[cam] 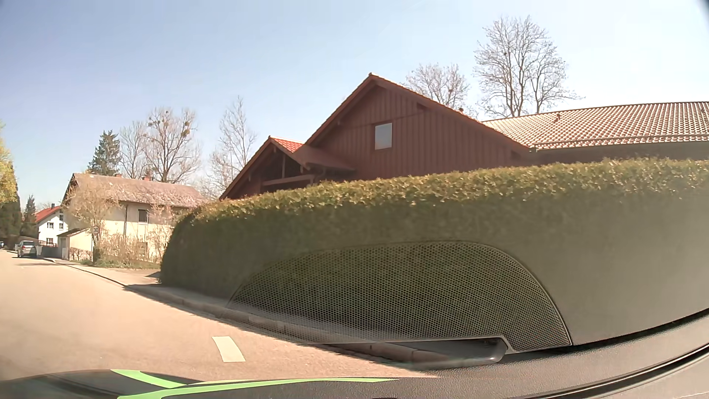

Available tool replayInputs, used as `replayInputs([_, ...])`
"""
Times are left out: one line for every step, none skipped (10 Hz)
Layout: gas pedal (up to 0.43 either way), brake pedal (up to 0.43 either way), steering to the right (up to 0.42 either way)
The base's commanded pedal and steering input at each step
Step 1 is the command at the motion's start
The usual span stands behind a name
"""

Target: Follow the waypoints while adhering to traffic rules and regulations

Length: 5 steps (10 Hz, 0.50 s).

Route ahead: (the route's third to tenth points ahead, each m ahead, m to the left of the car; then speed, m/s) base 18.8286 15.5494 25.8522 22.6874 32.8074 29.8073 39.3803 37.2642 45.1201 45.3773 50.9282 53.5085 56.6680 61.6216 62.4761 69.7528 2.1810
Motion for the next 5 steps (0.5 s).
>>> replayInputs([0.429, 0.000, -0.616])
replayInputs([0.429, 0.000, -0.642])
replayInputs([0.429, 0.000, -0.651])
replayInputs([0.429, 0.000, -0.646])
replayInputs([0.429, 0.000, -0.629])
